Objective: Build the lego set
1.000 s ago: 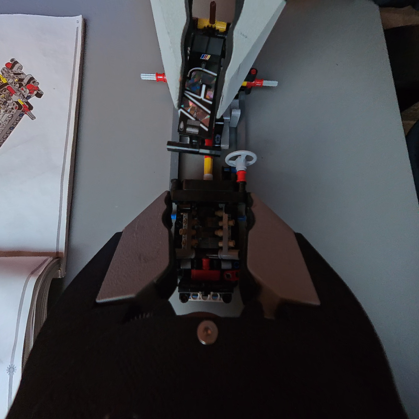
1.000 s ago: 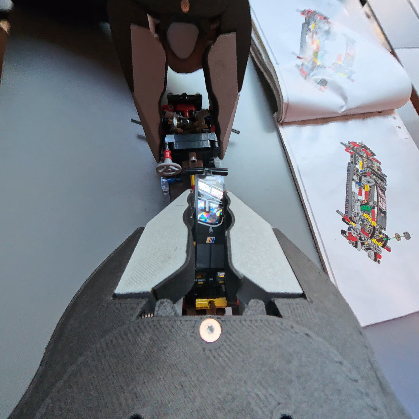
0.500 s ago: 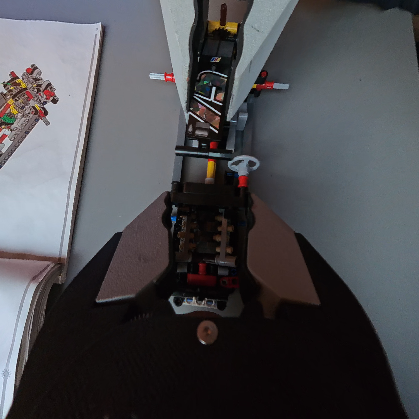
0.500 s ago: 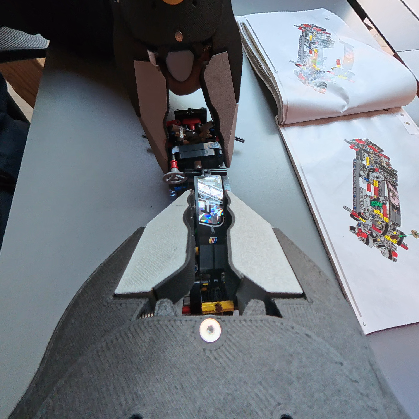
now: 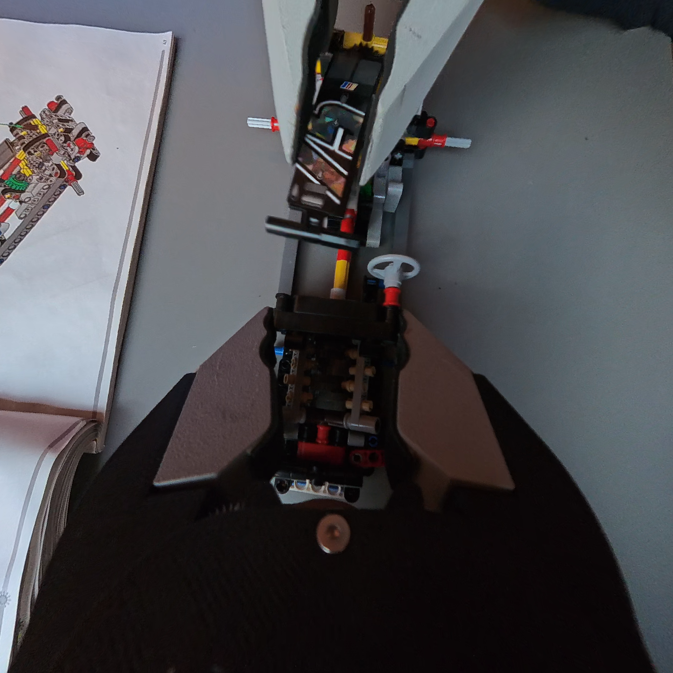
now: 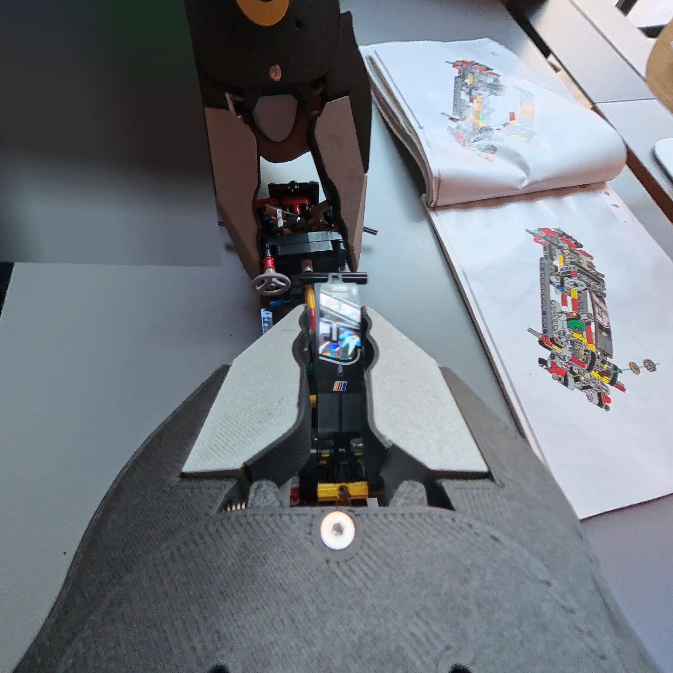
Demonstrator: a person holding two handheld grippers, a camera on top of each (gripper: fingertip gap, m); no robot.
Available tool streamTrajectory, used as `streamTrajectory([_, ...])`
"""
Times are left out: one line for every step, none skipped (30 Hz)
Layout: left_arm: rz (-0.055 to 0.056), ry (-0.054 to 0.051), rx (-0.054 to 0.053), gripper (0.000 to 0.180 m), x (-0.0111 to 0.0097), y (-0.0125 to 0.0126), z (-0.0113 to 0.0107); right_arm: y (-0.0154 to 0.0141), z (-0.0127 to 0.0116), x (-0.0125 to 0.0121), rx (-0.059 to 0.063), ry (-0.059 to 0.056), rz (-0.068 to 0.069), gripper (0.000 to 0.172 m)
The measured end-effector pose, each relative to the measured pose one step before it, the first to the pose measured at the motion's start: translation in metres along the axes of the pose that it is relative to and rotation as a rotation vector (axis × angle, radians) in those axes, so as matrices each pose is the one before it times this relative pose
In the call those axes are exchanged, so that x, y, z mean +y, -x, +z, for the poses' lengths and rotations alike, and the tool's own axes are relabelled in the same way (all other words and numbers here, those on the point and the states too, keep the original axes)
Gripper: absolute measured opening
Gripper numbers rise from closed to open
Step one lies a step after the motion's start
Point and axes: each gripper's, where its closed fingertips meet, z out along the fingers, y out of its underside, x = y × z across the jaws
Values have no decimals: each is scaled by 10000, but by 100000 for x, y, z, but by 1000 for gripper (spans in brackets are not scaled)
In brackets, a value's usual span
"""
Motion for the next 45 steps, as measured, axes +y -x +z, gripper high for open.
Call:
streamTrajectory([15,-18,10,64,-11,-9,-13,-183,-319,-131,1,-169,186,40])
streamTrajectory([37,-3,9,64,14,-13,-26,-234,-439,-88,-18,-131,269,56])
streamTrajectory([54,19,37,64,58,-65,-52,-207,-641,-112,-34,-159,238,63])
streamTrajectory([20,112,61,66,199,-72,-51,-133,-838,-168,-56,-223,158,62])
streamTrajectory([-15,191,89,67,330,-75,-23,-147,-1006,-161,-18,-231,113,61])
streamTrajectory([-26,121,62,68,236,-37,-68,-190,-1099,0,14,-161,110,60])
streamTrajectory([2,72,2,70,156,42,-111,-317,-1078,280,70,-40,149,59])
streamTrajectory([20,58,-79,72,109,161,-156,-407,-993,474,107,17,180,58])
streamTrajectory([14,60,-26,72,90,92,-177,-330,-800,530,41,0,204,59])
streamTrajectory([-7,72,92,72,109,-96,-136,-212,-580,583,-51,34,229,60])
streamTrajectory([-10,129,87,72,219,-97,-86,-171,-398,647,-68,108,199,61])
streamTrajectory([24,164,-57,72,289,105,-13,-106,-230,717,-88,170,142,61])
streamTrajectory([57,187,-128,72,363,215,74,49,-91,775,-158,240,120,61])
streamTrajectory([52,234,-70,71,439,123,179,42,64,870,-133,323,129,62])
streamTrajectory([12,40,65,70,128,-83,163,-78,151,939,-40,398,127,62])
streamTrajectory([-29,-154,109,68,-206,-139,-10,-145,196,935,31,427,101,62])
streamTrajectory([-11,-7,15,68,-7,-2,38,-133,170,805,54,372,54,63])
streamTrajectory([21,-5,-6,68,-7,15,-8,-94,128,620,41,251,32,63])
streamTrajectory([18,-6,-5,68,-6,-2,3,23,86,429,-48,121,59,62])
streamTrajectory([-3,-32,8,68,-24,4,8,179,98,311,-190,55,122,62])
streamTrajectory([-5,-28,13,68,-16,9,3,220,173,203,-237,25,138,62])
streamTrajectory([14,-19,8,68,-14,10,4,122,264,169,-169,42,92,62])
streamTrajectory([14,-22,7,68,-17,12,6,53,331,194,-91,100,34,62])
streamTrajectory([-2,-25,12,68,-13,13,1,13,374,240,-40,156,8,63])
streamTrajectory([-7,-24,10,67,-12,12,0,18,339,290,-13,207,10,66])
streamTrajectory([6,-22,7,67,-6,2,-2,-29,111,121,39,133,3,67])
streamTrajectory([-1,-16,1,67,3,15,5,-149,-146,-45,161,42,-52,68])
streamTrajectory([5,-19,8,67,-17,16,-7,-334,-349,-276,304,-121,-93,66])
streamTrajectory([21,-11,7,67,-4,2,0,-267,-497,-563,246,-324,-71,67])
streamTrajectory([42,-10,-6,67,-5,22,1,-41,-561,-794,66,-448,14,67])
streamTrajectory([64,-18,-19,67,-20,27,11,60,-532,-1013,-8,-524,81,67])
streamTrajectory([59,-17,-8,67,-24,16,13,61,-383,-1045,-18,-516,140,67])
streamTrajectory([25,-37,19,65,-26,3,32,45,-161,-610,-29,-246,210,69])
streamTrajectory([-5,-35,21,65,-28,24,-5,-110,-41,240,53,223,213,72])
streamTrajectory([-20,-3,15,65,14,4,-13,-364,9,866,209,495,117,72])
streamTrajectory([4,25,-22,65,36,3,-30,-361,6,1012,199,441,23,70])
streamTrajectory([0,78,-29,65,91,2,-41,-112,32,946,-2,310,28,66])
streamTrajectory([-6,136,-10,64,148,-26,-91,162,57,807,-229,222,83,60])
streamTrajectory([61,168,-39,64,214,19,-92,304,119,603,-344,164,93,50])
streamTrajectory([79,109,-48,64,165,25,-84,273,257,397,-299,139,55,44])
streamTrajectory([19,57,-33,64,90,33,-11,80,376,308,-129,198,0,43])
streamTrajectory([-24,53,-61,63,86,104,85,-77,453,286,31,271,-96,42])
streamTrajectory([42,71,-86,62,128,135,108,-5,368,-79,59,78,-171,34])
streamTrajectory([15,-4,-5,62,-18,-15,10,120,263,-103,-8,81,-184,30])
streamTrajectory([28,22,-6,62,40,12,-22,74,238,-27,9,89,-171,21])
